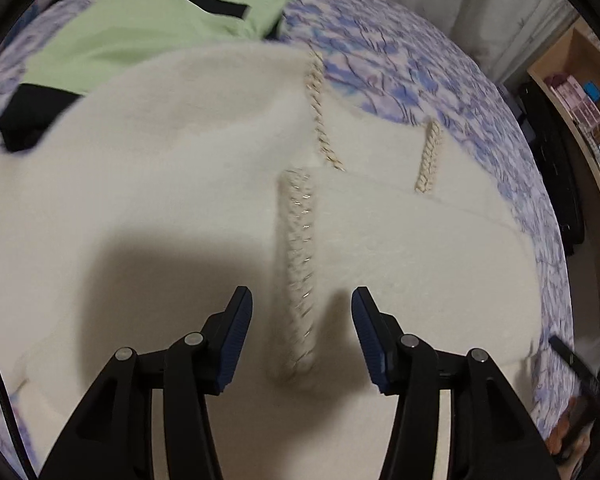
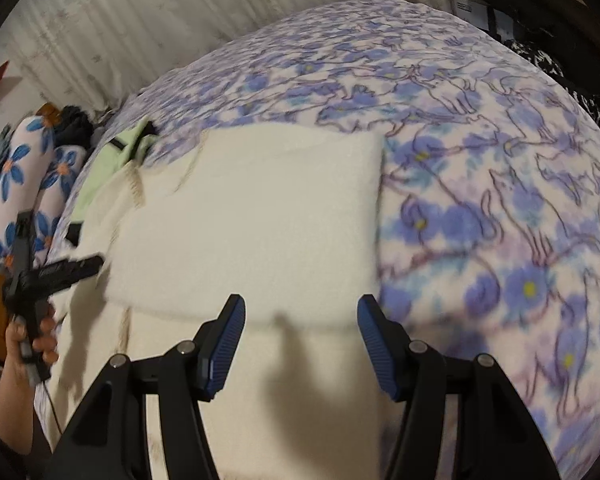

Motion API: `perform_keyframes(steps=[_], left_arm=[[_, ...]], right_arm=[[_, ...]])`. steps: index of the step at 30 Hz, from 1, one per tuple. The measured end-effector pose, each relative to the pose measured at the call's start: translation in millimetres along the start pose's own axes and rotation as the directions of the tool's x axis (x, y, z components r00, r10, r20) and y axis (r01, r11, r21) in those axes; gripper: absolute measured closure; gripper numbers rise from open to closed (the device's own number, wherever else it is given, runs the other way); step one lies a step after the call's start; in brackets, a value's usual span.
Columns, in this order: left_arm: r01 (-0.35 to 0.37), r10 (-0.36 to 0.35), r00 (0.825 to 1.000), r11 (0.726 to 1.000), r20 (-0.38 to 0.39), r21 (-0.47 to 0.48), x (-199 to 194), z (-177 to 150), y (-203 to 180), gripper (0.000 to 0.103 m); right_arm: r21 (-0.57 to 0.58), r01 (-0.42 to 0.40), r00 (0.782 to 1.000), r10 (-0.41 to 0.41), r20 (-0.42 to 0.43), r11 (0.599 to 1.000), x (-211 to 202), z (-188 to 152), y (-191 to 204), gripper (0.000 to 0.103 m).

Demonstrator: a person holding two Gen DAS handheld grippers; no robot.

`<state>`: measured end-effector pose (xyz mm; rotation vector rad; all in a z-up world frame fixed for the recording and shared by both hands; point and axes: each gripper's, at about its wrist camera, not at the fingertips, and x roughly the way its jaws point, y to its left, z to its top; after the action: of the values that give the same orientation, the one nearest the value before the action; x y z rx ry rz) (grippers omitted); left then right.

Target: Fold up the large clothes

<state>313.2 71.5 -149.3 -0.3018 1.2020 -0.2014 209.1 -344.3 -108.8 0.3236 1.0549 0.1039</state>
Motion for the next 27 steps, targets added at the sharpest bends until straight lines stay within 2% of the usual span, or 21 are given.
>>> perform_keyframes(steps=[3,4,5,6,7,8,10,12,13,14,15,17,19,21,22,23,25,27], left_arm=[[-0.025,0.026,1.000,0.998,-0.016,0.057,17.8,3.8,-15.0,0.056],[-0.053,0.054,0.999,0.996,-0.003,0.078,19.2,3.4,-20.4,0.068],[-0.072,0.072,0.997,0.992,0.002,0.104,20.6,5.3,-28.0,0.089],[-0.068,0.068,0.998,0.992,0.003,0.110,23.2,3.8,-31.8,0.089],[-0.088,0.086,0.996,0.990,0.020,0.115,19.7,5.7,-36.9,0.090],[-0.106,0.099,0.993,0.986,0.057,0.132,12.5,8.2,-44.7,0.090],[-0.097,0.078,0.989,0.984,0.127,0.149,-4.9,11.7,-48.7,0.090],[-0.086,0.063,0.985,0.986,0.159,0.145,-3.0,18.4,-48.6,0.089],[-0.084,0.064,0.987,0.987,0.146,0.139,5.5,19.8,-45.0,0.088],[-0.096,0.081,0.990,0.987,0.117,0.129,17.7,20.0,-39.9,0.084],[-0.114,0.105,0.991,0.987,0.087,0.112,28.9,19.0,-33.5,0.081],[-0.078,0.069,0.992,0.994,0.110,0.075,24.6,15.2,-24.8,0.081],[-0.108,0.099,0.989,0.991,0.112,0.076,13.2,12.6,-26.7,0.081],[-0.172,0.152,0.973,0.980,0.173,0.104,-7.1,7.7,-32.0,0.081],[-0.206,0.179,0.959,0.973,0.219,0.108,-19.2,5.6,-36.6,0.081],[-0.211,0.178,0.953,0.971,0.244,0.113,-27.2,4.9,-40.9,0.081],[-0.188,0.150,0.953,0.974,0.262,0.128,-38.7,6.8,-53.2,0.081],[-0.158,0.118,0.963,0.976,0.240,0.152,-35.7,11.7,-72.8,0.081]], right_arm=[[0.042,0.025,0.999,-0.024,-0.021,0.999,26.3,22.1,-11.8,0.045],[0.057,0.032,0.999,-0.030,-0.037,0.998,38.5,29.6,-16.8,0.045],[0.069,0.038,0.998,-0.035,-0.047,0.997,46.0,33.2,-19.7,0.045],[0.086,0.044,0.998,-0.039,-0.058,0.995,55.8,36.2,-24.0,0.045],[0.089,0.046,0.997,-0.040,-0.062,0.995,61.5,38.0,-25.3,0.051],[0.080,0.061,0.997,-0.058,-0.041,0.995,59.9,38.6,-24.1,0.080],[0.054,0.082,0.996,-0.084,0.031,0.995,48.6,38.2,-19.5,0.084],[0.060,0.117,0.991,-0.121,0.057,0.991,50.5,32.6,-23.9,0.084],[0.071,0.146,0.989,-0.147,0.015,0.987,63.5,28.6,-29.8,0.083],[0.078,0.147,0.989,-0.147,-0.003,0.986,69.4,28.2,-33.8,0.077],[0.084,0.135,0.991,-0.135,0.001,0.987,67.7,29.3,-35.4,0.076],[0.100,0.128,0.992,-0.128,-0.013,0.987,57.6,33.5,-36.6,0.068],[0.088,0.129,0.992,-0.130,0.006,0.988,41.1,35.4,-32.4,0.068],[0.038,0.140,0.987,-0.143,0.071,0.989,19.8,35.5,-21.3,0.068],[0.012,0.150,0.983,-0.150,0.105,0.989,12.6,35.8,-14.8,0.068],[-0.020,0.160,0.978,-0.156,0.140,0.987,5.9,36.3,-5.3,0.068],[-0.099,0.161,0.975,-0.142,0.172,0.982,5.2,38.6,20.3,0.068],[-0.152,0.135,0.985,-0.115,0.131,0.979,19.7,43.0,43.7,0.068]])
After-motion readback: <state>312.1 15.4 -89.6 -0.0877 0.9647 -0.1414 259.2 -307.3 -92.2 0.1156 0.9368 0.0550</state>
